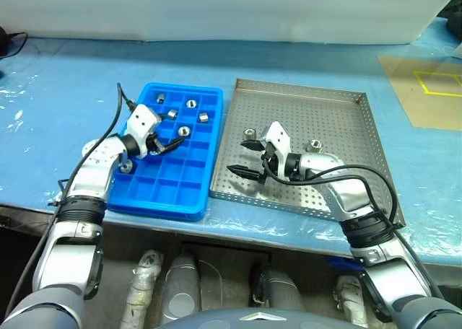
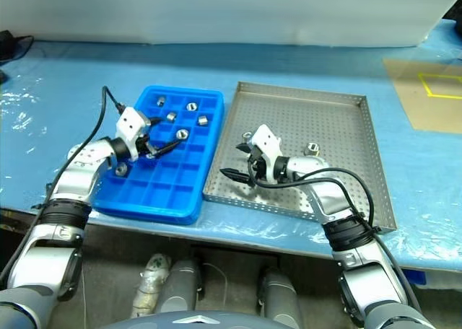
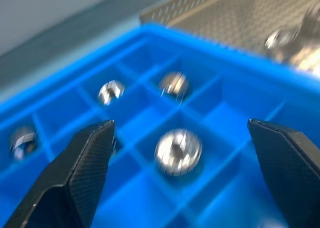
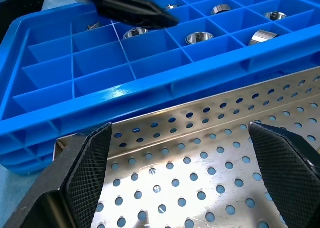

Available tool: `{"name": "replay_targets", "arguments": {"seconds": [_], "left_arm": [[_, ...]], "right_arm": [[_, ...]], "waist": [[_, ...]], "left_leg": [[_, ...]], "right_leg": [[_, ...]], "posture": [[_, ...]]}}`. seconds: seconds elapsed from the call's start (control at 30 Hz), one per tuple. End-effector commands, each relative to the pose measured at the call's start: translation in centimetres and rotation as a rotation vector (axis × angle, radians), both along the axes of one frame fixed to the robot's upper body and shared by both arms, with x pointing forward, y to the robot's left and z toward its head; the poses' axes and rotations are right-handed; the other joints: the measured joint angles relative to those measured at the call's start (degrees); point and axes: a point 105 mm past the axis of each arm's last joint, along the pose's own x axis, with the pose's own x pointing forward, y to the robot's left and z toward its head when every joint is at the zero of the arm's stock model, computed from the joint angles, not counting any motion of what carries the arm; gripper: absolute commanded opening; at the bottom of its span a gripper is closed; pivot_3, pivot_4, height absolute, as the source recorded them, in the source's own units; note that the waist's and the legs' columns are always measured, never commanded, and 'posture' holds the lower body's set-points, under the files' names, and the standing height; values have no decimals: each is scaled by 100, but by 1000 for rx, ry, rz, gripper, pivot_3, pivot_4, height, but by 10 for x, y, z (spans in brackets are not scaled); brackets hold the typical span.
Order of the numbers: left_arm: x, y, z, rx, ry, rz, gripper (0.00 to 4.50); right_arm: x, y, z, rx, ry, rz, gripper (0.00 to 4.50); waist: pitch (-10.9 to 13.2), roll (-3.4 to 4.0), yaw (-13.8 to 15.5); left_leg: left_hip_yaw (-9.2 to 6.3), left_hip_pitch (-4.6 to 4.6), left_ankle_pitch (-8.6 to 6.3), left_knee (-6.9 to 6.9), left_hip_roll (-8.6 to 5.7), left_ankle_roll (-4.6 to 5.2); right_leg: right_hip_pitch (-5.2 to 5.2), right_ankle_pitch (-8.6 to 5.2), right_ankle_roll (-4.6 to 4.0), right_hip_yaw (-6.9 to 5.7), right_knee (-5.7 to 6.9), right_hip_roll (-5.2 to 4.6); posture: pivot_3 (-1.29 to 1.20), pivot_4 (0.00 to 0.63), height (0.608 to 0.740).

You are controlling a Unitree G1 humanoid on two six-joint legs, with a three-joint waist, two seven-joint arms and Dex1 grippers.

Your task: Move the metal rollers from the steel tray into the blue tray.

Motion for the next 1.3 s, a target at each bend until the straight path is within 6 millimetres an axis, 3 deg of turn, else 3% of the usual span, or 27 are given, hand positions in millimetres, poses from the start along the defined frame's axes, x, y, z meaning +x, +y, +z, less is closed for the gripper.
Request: {"name": "replay_targets", "arguments": {"seconds": [0.03, 0.13, 0.3, 0.43, 0.67, 0.9, 1.07, 1.3], "left_arm": [[3, -20, 40, -60, -99, -71, 4474], [10, -35, 46, -99, -98, -104, 4474], [34, -58, 24, -13, -63, -93, 4474], [37, -91, 15, -3, -29, -178, 4474], [9, -157, 6, 22, -7, -480, 4474], [-14, -203, -1, 27, 29, -647, 4474], [-23, -220, -10, 51, 58, -700, 4474], [-26, -222, -24, 96, 90, -698, 4474]], "right_arm": [[-1, -7, 14, 16, -51, -27, 4500], [-1, -14, 17, 26, -63, -63, 4500], [7, -36, 40, 73, -128, -199, 4500], [1, -59, 45, 55, -149, -290, 4500], [-25, -88, 39, 32, -133, -444, 4500], [-47, -107, 44, 55, -147, -599, 4500], [-62, -109, 42, 50, -138, -645, 4500], [-70, -117, 40, 38, -131, -701, 4500]], "waist": [[0, 0, -5], [0, 0, -25], [-1, -1, -151], [-1, -3, -208], [-1, -4, -436], [-2, -4, -796], [-3, -1, -991], [-6, 4, -1234]], "left_leg": [[0, 0, 0, 0, 0, -1], [1, 2, 1, 0, -2, -1], [3, 2, 1, 3, -8, 1], [3, 0, -2, 6, -10, 7], [6, 7, -21, 5, -11, 36], [14, 29, -38, 14, -11, 66], [16, 31, -43, 29, -12, 74], [16, 21, -57, 31, -15, 98]], "right_leg": [[0, 0, 0, 0, 1, 1], [1, 0, 0, 1, 1, 3], [3, 2, 3, 6, -1, 4], [6, 14, 24, 8, -6, 6], [19, 16, 26, 9, -19, 5], [47, 3, 6, 18, -38, 6], [53, 6, 12, 24, -41, 6], [64, 11, 20, 23, -84, 6]], "posture": [[-37, 150, 740], [-82, 150, 740], [-182, 150, 740], [-272, 150, 740], [-451, 150, 740], [-611, 150, 740], [-698, 150, 740], [-726, 150, 740]]}}
